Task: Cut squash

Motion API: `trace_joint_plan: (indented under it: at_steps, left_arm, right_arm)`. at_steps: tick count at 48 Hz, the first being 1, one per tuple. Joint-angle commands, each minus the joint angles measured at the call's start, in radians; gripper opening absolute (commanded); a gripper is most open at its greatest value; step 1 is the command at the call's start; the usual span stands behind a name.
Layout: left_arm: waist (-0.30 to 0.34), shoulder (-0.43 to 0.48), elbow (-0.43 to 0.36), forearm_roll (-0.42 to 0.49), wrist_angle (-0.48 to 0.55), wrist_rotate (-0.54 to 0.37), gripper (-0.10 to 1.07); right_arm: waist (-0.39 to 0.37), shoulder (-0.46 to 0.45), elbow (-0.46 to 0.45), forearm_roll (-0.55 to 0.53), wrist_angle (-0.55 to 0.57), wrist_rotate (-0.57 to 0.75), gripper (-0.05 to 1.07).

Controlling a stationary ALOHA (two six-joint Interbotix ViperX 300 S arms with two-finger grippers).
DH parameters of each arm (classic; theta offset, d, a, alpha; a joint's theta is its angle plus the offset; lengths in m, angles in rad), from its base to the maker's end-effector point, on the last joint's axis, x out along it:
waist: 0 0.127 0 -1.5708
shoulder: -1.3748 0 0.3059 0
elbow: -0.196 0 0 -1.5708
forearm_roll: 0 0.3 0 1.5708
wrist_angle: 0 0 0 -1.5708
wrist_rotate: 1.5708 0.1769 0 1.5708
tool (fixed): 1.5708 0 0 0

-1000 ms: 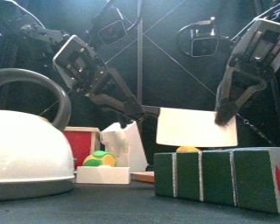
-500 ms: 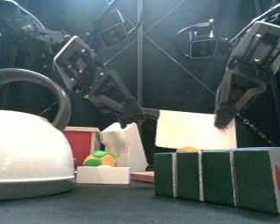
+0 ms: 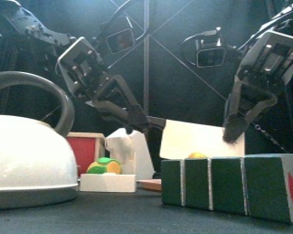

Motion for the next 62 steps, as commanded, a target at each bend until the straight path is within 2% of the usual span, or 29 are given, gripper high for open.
trace_joint_plan:
  at_steps: [1, 13, 62]
  left_arm:
    - [-0.003, -0.003, 0.006, 0.0, 0.009, 0.002, 0.42]
    - [-0.002, 0.029, 0.005, 0.012, 0.009, 0.002, 0.41]
    - [0.002, 0.06, 0.008, 0.009, 0.009, 0.002, 0.41]
  right_arm:
    - [0.003, -0.003, 0.005, 0.005, 0.025, 0.003, 0.29]
    - [0.003, 0.012, 0.003, 0.006, 0.025, 0.003, 0.29]
    - [0.0, 0.063, -0.009, 0.006, 0.026, 0.003, 0.29]
